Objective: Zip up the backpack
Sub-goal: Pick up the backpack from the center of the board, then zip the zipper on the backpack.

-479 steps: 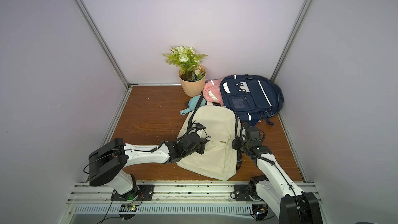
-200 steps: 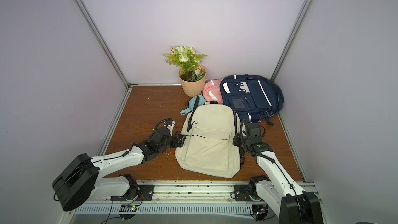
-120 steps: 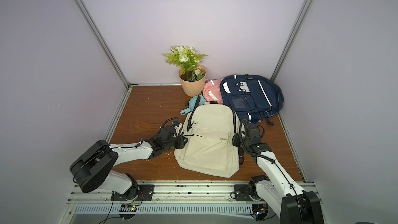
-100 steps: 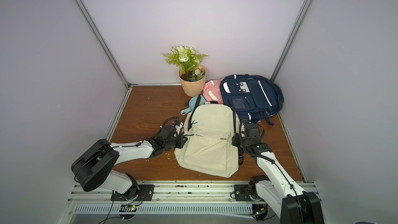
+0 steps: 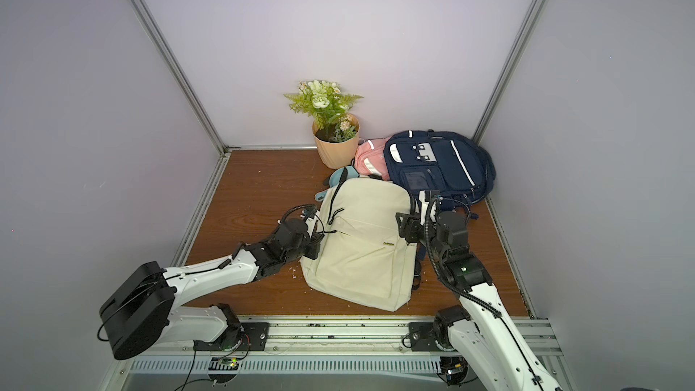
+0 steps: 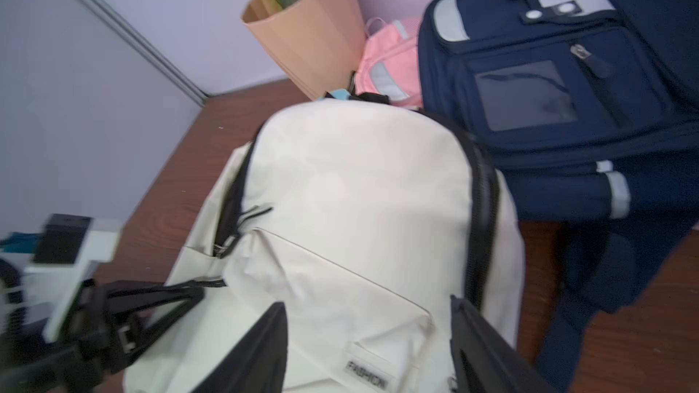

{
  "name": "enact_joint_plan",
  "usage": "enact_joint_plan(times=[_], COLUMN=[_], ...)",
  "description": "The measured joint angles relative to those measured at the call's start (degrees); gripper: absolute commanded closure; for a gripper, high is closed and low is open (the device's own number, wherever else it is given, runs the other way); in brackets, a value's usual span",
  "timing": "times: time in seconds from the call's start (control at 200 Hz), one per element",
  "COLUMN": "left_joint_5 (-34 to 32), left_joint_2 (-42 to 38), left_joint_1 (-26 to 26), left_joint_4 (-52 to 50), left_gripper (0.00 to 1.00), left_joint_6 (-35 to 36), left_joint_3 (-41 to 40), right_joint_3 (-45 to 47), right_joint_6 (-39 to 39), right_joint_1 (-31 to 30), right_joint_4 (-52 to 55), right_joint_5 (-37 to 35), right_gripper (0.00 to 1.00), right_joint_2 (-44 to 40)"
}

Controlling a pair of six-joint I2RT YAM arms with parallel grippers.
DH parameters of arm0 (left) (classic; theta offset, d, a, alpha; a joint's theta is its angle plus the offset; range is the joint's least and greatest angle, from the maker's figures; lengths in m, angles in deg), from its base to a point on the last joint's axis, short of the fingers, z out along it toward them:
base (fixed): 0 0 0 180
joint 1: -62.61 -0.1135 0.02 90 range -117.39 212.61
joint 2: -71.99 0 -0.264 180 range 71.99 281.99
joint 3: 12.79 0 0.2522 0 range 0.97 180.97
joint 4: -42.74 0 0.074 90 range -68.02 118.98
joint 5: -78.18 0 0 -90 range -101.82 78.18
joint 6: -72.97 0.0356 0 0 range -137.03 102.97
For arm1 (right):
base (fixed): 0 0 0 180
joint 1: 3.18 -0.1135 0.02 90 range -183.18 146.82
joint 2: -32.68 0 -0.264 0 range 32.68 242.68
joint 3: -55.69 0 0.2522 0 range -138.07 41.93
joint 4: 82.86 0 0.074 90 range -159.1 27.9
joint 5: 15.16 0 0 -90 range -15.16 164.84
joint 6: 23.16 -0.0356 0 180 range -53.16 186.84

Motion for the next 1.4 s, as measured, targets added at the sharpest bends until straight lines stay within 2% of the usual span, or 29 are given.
enact_joint_plan(times=[0.2, 0.305, 0.43, 0.696, 1.111, 1.226, 1.401], left_joint_5=[1.18, 2.32, 3.50, 6.38, 9.90, 10.99, 11.52], left_joint_2=[-2.86, -3.76, -5.09, -7.98, -8.83, -8.72, -8.11], left_joint_1=[0.13, 0.15, 0.15, 0.15, 0.15, 0.15, 0.15], left_joint_4=[0.15, 0.17, 0.17, 0.26, 1.01, 1.07, 1.42], left_gripper=[0.99, 1.00, 1.00, 1.00, 1.00, 1.00, 1.00], left_joint_6=[2.51, 3.74, 4.57, 5.53, 6.45, 6.86, 7.23], left_joint_3=[0.48, 0.76, 0.76, 0.66, 0.52, 0.52, 0.57], right_joint_3=[-0.76, -2.67, -4.52, -8.28, -10.16, -10.29, -10.73], right_joint_6=[9.11, 13.70, 17.97, 25.31, 30.73, 31.50, 32.35], right_joint_1=[-15.56, -18.99, -20.24, -21.94, -22.80, -23.65, -24.22], right_joint_4=[-7.58, -9.22, -10.95, -16.28, -20.72, -22.36, -23.32], right_joint_5=[-2.82, -3.06, -2.64, -0.48, -0.28, -1.27, -2.60], right_gripper=[0.30, 0.39, 0.42, 0.41, 0.41, 0.44, 0.54], right_joint_2=[6.78, 13.81, 19.17, 26.77, 36.11, 37.29, 38.84])
